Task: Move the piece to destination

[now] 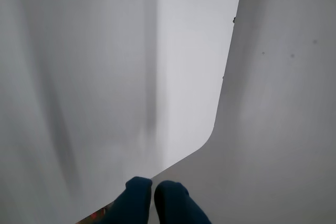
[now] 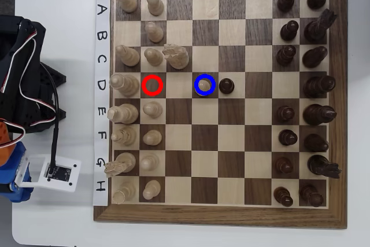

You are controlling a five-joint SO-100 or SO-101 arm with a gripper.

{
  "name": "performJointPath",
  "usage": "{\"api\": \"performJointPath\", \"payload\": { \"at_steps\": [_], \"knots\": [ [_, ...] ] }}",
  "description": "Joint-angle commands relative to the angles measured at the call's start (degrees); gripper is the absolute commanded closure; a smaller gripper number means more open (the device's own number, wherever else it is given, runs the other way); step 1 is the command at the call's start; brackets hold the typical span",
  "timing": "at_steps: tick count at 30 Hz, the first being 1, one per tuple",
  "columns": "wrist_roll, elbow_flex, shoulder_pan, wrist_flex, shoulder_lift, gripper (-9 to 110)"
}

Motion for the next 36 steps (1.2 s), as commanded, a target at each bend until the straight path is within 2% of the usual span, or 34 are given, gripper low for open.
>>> {"api": "performJointPath", "payload": {
  "at_steps": [1,36],
  "knots": [
    [-0.53,-0.26,-0.7,-0.18,3.43,101],
    [1.23,-0.26,0.62,-0.09,3.43,101]
  ]
}}
